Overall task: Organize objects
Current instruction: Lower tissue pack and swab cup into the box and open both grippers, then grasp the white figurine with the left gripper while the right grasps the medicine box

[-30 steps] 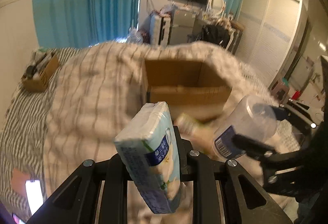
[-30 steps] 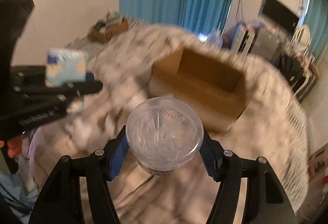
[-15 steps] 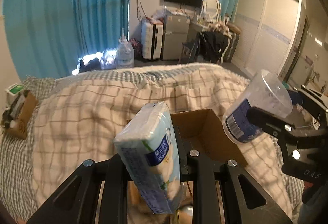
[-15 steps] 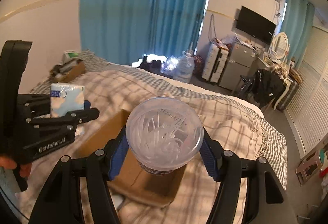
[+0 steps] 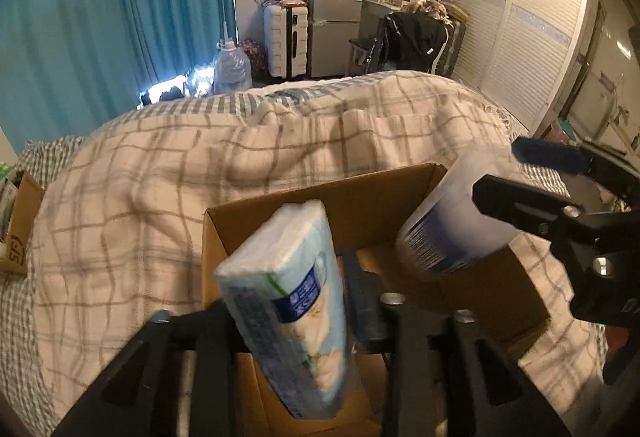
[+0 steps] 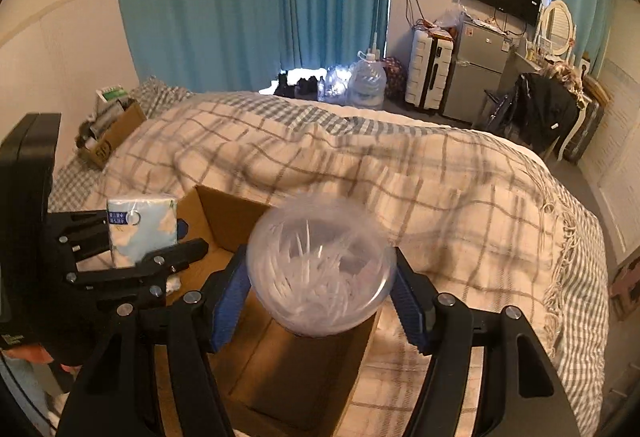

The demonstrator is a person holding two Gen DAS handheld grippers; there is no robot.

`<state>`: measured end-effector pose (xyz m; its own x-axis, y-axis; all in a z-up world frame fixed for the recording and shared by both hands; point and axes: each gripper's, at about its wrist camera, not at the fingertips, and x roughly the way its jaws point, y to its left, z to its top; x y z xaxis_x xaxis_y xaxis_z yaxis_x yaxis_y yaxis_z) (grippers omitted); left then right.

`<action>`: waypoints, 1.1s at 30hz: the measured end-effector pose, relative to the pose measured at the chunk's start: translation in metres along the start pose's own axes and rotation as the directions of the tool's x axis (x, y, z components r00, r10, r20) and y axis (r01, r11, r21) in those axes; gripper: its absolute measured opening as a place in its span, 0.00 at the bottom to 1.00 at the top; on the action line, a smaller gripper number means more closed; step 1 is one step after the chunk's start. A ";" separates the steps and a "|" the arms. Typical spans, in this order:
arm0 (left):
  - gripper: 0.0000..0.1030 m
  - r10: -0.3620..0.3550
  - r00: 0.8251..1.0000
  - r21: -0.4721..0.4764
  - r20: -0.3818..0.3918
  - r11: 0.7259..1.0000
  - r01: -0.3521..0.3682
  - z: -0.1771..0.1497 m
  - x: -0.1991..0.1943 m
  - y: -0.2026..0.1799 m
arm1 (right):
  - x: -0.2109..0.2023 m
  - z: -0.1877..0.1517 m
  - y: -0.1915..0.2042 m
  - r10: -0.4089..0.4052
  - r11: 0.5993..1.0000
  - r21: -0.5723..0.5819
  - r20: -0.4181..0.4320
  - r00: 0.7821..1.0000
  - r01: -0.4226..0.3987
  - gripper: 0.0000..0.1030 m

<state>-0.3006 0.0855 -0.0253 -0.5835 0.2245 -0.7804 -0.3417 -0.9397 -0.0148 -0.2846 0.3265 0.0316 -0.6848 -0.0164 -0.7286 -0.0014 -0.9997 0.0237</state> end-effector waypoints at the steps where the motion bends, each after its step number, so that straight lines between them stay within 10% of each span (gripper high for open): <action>1: 0.69 0.016 1.000 -0.001 0.011 1.000 -0.015 0.001 -0.005 0.000 | -0.008 0.001 0.002 -0.005 1.000 -0.001 0.010 1.000 0.005 0.70; 18: 0.86 0.063 0.990 -0.048 0.125 0.997 -0.057 -0.055 -0.178 -0.012 | -0.204 -0.043 0.065 -0.001 0.988 -0.153 0.173 0.985 0.028 0.74; 33: 0.88 0.130 0.991 -0.189 0.027 0.974 -0.122 -0.189 -0.173 -0.008 | -0.173 -0.147 0.122 0.001 0.964 -0.265 0.025 1.000 0.006 0.76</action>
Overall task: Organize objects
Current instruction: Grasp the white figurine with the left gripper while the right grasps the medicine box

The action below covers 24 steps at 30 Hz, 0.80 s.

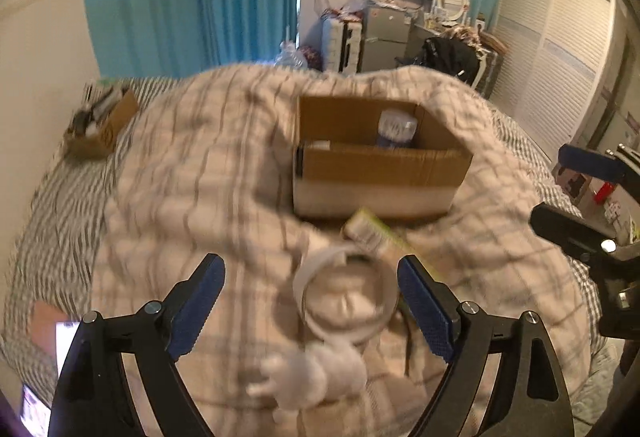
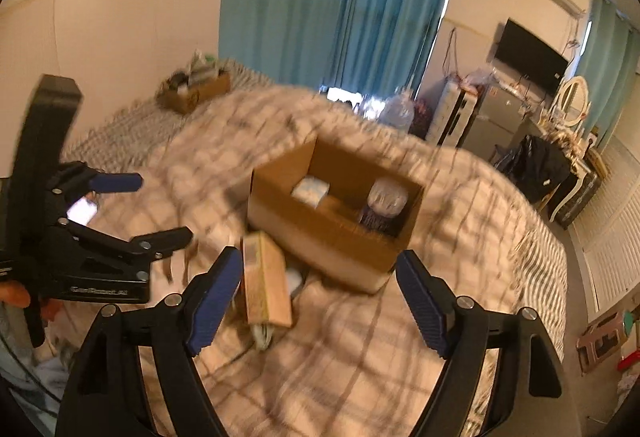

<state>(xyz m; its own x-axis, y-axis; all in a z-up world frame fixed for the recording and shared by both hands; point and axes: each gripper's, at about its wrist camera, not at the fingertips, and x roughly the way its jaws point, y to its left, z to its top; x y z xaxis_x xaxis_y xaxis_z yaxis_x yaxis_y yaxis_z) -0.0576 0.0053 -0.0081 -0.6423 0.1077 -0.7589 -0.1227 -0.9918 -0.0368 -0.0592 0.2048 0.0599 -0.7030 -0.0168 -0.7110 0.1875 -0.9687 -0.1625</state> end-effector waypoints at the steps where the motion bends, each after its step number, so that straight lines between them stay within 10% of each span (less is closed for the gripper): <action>1: 0.88 0.016 1.000 -0.007 -0.006 1.000 -0.016 -0.008 0.002 0.001 | 0.005 -0.006 0.001 0.002 1.000 -0.002 -0.016 1.000 -0.002 0.76; 13: 0.88 0.052 0.989 0.077 -0.139 0.996 -0.041 -0.072 0.032 -0.021 | 0.050 -0.034 0.008 0.014 1.000 0.016 -0.112 0.994 -0.013 0.76; 24: 0.77 -0.102 0.990 0.025 -0.099 0.994 0.105 -0.062 0.012 -0.002 | 0.075 -0.040 0.020 0.059 0.998 0.005 -0.165 0.985 -0.059 0.76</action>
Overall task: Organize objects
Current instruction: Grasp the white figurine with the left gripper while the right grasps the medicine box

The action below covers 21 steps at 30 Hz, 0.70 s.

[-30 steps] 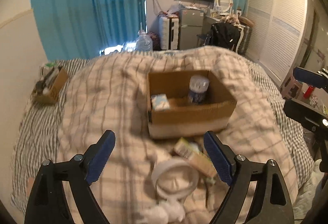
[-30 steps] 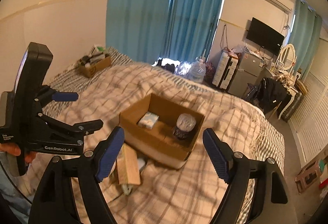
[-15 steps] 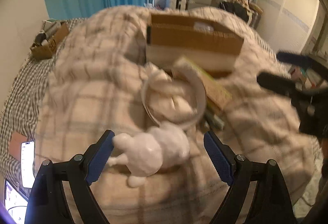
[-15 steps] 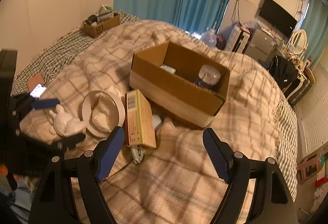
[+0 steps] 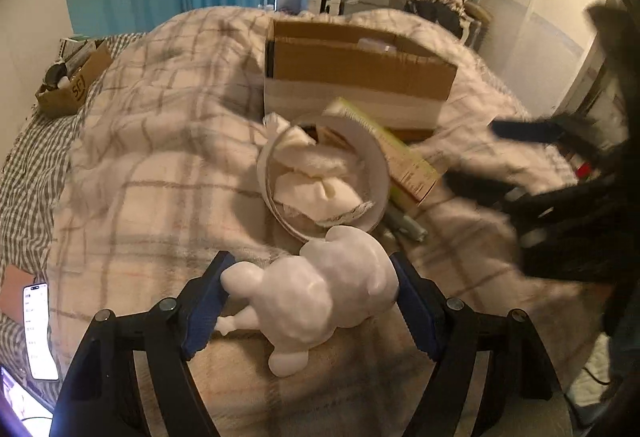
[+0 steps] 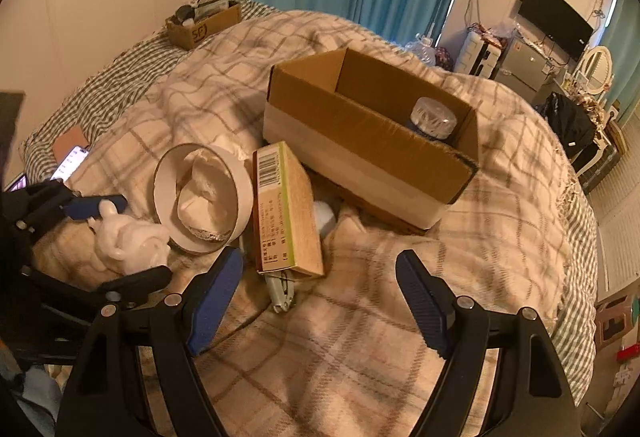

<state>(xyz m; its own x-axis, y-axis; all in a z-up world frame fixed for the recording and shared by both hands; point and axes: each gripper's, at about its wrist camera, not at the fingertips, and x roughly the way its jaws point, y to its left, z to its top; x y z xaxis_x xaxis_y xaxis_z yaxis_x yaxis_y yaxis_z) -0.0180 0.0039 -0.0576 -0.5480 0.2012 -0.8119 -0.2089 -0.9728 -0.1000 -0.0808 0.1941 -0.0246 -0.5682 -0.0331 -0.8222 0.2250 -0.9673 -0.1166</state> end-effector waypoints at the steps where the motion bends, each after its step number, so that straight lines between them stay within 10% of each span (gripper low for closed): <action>1: 0.77 0.006 1.000 0.002 0.011 1.000 -0.006 0.003 -0.004 0.002 | 0.004 0.000 0.002 0.006 1.000 -0.009 -0.009 1.000 -0.006 0.76; 10: 0.77 0.073 0.996 -0.045 0.057 0.996 -0.071 0.021 -0.020 0.036 | 0.055 0.011 0.010 0.008 0.998 -0.065 -0.111 0.994 -0.015 0.76; 16: 0.77 0.079 0.996 -0.060 0.042 0.995 -0.077 0.025 -0.013 0.045 | 0.063 0.018 0.012 0.023 0.996 -0.083 -0.131 0.991 -0.034 0.30; 21: 0.77 0.068 0.996 -0.042 0.058 0.997 -0.065 0.034 -0.011 0.038 | 0.044 0.023 0.010 0.027 0.995 -0.094 -0.090 0.996 -0.036 0.28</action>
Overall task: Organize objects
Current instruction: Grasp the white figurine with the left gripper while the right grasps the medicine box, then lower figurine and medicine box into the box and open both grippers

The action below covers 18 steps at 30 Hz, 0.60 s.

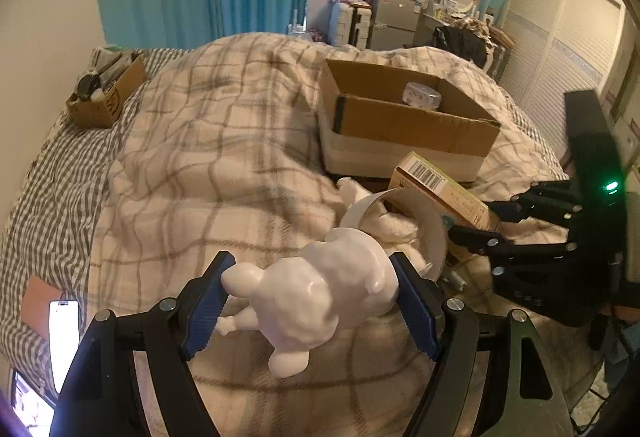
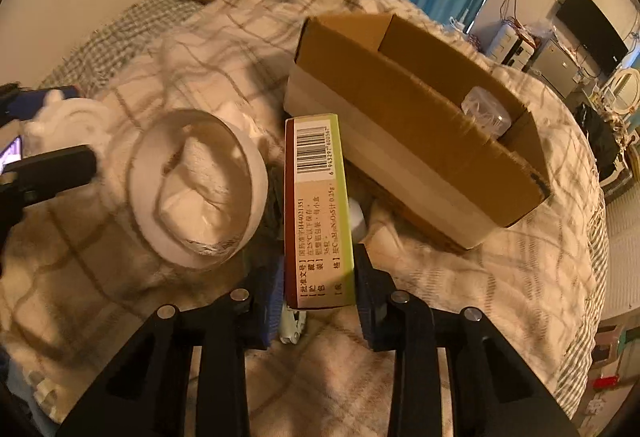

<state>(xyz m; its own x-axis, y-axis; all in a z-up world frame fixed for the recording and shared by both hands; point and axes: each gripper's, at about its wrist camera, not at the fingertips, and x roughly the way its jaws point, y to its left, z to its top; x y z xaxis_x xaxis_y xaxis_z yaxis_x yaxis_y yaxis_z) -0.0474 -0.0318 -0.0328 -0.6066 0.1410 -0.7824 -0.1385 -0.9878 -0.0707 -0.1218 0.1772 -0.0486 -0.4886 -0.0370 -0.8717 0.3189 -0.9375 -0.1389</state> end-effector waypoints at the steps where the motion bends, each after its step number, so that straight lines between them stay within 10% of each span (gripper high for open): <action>1: 0.77 -0.006 1.000 0.004 0.003 1.000 0.006 0.002 0.000 -0.002 | -0.007 0.002 -0.002 -0.003 1.000 -0.003 0.016 1.000 0.003 0.28; 18: 0.77 -0.034 0.985 0.190 0.171 0.982 0.001 0.151 -0.006 -0.065 | -0.131 0.071 -0.084 -0.140 0.990 0.070 0.300 0.944 0.124 0.28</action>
<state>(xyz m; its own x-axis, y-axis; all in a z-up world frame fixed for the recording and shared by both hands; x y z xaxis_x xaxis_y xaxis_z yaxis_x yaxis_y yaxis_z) -0.1534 0.0411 0.0701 -0.7262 0.1838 -0.6625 -0.2855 -0.9572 0.0474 -0.1425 0.2357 0.1106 -0.7493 -0.0077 -0.6622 0.1978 -0.9569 -0.2127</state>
